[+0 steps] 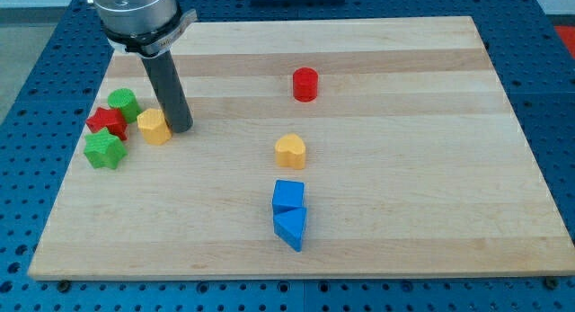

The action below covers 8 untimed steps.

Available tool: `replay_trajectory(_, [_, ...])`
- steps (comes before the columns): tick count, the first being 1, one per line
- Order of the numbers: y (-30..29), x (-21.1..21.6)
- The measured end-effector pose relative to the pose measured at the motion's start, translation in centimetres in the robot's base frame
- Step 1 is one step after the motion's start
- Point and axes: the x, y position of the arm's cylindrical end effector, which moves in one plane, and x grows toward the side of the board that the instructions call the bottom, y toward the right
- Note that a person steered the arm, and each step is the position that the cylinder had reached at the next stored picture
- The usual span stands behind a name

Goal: Push the yellow heart into the green star

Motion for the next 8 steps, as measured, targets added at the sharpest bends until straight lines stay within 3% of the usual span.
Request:
replay_trajectory(2, [-1.9, -0.9])
replay_trajectory(3, [1.2, -0.9])
replay_trajectory(4, [9.8, -0.7])
replay_trajectory(5, [17.6, 2.4])
replay_trajectory(6, [18.9, 7.0])
replay_trajectory(8, [10.3, 5.7])
